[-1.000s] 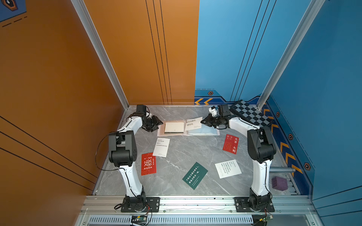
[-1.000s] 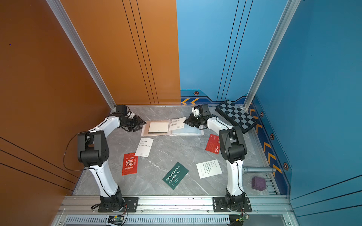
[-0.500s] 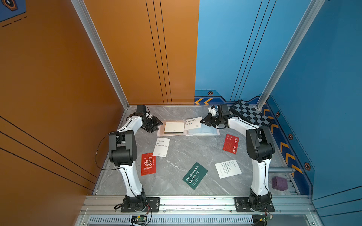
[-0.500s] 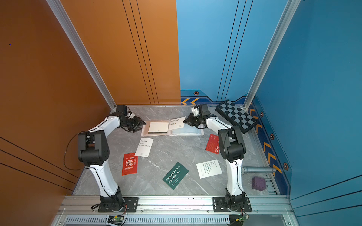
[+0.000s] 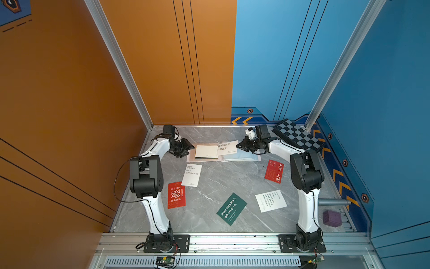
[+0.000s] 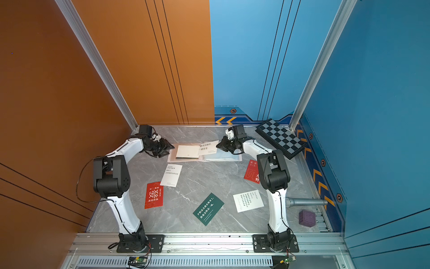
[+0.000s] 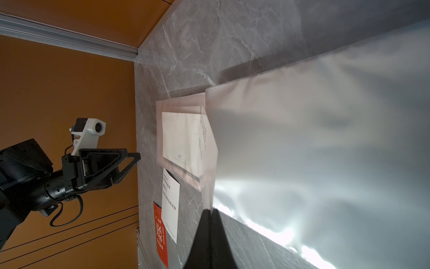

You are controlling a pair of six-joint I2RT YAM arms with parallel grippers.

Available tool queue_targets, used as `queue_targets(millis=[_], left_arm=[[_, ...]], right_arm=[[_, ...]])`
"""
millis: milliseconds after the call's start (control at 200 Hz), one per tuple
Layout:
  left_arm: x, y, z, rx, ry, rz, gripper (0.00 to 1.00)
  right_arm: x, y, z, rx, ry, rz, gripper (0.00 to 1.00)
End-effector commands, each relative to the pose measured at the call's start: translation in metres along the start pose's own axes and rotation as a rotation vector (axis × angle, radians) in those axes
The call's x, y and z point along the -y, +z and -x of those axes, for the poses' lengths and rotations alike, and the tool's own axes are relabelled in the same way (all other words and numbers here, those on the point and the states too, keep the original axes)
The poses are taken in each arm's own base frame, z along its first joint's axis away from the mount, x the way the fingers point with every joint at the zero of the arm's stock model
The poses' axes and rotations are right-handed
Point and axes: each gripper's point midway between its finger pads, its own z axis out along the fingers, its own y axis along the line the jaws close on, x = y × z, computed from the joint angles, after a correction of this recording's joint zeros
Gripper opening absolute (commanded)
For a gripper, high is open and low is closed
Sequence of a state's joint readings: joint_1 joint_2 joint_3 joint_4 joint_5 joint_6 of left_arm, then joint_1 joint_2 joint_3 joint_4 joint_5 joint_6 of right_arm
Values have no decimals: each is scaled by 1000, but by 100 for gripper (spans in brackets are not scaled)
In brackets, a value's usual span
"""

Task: Place the photos into the photo albums
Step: Insert the photo into the photo album.

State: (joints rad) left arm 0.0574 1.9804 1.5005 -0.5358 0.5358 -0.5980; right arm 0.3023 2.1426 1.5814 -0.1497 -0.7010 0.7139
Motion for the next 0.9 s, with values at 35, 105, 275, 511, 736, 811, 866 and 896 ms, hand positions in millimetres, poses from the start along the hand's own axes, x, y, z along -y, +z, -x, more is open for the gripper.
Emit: queue_targets(millis=[35,105,275,511,736,811,866,896], left_arm=[[6,1,-1,-14,20,-3,53],[7,1,-2,-14,21,-2,53],[6,-5,1,0,33,10,53],[5,-4,2,-1,32,14,54],[5,-5,2,3,36,18,54],[5,-4,1,2,36,17,54],[5,-4,1,2,37,18,54],[5,-4,1,1,37,19,54]], right_arm=[[2,1,3,6,11,-21,3],[1,2,1,0,12,-18,3],[1,-2,-1,2,10,-21,3],[7,-8,-6,0,24,-32,3],[12,-6,-13,-4,34,-40,3],[10,-3,-13,-8,40,-25,3],[9,0,-12,-9,42,-16,3],[8,1,-12,-11,42,-15,3]])
